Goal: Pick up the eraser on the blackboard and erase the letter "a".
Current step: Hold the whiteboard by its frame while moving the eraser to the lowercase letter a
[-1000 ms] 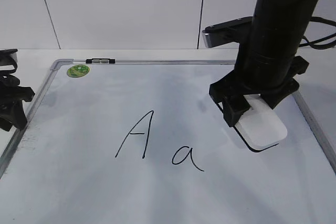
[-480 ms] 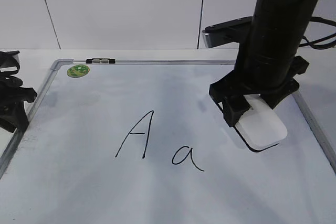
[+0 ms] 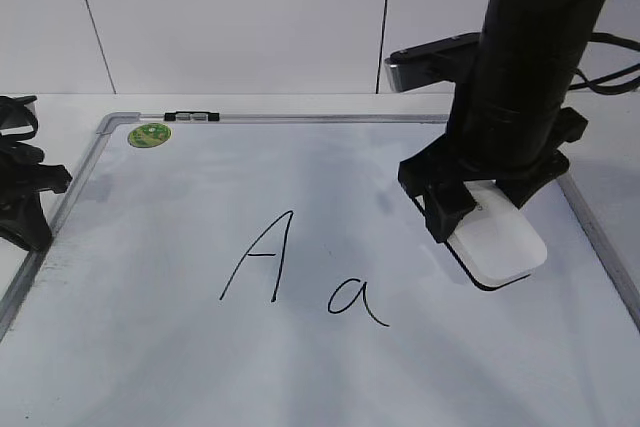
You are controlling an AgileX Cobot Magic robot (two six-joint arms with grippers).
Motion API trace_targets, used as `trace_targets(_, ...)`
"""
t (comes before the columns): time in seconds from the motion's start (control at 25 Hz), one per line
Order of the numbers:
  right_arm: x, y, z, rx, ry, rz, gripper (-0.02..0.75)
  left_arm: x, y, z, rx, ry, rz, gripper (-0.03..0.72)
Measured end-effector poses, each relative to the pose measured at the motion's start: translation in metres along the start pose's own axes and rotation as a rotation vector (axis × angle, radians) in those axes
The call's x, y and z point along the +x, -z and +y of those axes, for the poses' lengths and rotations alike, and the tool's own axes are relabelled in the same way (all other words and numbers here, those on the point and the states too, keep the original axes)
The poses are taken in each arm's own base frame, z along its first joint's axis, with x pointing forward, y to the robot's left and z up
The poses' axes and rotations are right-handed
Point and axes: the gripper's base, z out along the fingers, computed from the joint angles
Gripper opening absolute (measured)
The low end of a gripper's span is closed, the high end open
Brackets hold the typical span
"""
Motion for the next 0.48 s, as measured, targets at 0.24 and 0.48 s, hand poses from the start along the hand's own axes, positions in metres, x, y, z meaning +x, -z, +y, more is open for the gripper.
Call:
trace_targets(0.24,-0.004,-0.013,0.003,-0.011,0.009,0.037,0.563,0.0,0.0,0.0,0.0,0.001,0.0,0.02)
trace_targets(0.48,-0.007,-0.026,0.004,-0.011,0.013,0.073,0.563,0.0,0.0,0.0,0.003,0.004,0.0,0.02)
